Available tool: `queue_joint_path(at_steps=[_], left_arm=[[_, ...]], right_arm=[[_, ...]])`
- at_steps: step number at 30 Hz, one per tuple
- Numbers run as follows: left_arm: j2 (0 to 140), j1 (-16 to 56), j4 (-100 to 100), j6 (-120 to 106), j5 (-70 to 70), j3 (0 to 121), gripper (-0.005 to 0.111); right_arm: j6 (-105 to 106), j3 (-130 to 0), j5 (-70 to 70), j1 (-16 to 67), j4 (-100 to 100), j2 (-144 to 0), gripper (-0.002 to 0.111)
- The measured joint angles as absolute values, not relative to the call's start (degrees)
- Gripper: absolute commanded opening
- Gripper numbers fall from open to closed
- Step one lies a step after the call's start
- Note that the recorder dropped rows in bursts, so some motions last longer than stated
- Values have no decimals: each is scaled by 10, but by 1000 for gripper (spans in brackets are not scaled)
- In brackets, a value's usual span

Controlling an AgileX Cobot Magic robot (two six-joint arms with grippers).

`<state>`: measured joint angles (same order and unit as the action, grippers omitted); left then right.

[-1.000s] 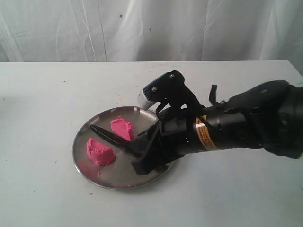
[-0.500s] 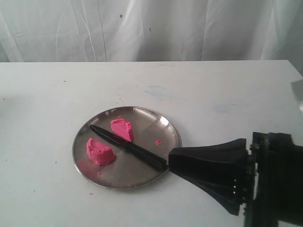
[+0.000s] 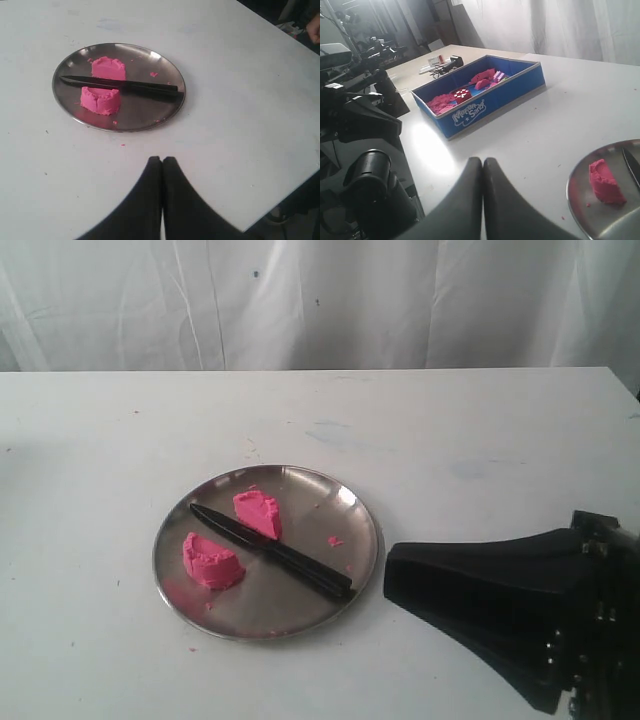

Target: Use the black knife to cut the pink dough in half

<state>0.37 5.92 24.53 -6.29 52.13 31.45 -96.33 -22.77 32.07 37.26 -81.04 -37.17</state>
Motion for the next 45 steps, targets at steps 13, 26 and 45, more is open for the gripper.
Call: queue_joint_path(at_steps=[13, 26, 45], left_arm=[[4, 59, 245, -63, 521, 315, 0], [4, 59, 245, -63, 521, 315, 0], [4, 59, 245, -63, 522, 315, 0]], right_arm=[[-666, -201, 169, 390, -598, -361, 0], [-190, -51, 25, 425, -148, -171, 0], [-60, -2, -136, 372, -11, -19, 0]])
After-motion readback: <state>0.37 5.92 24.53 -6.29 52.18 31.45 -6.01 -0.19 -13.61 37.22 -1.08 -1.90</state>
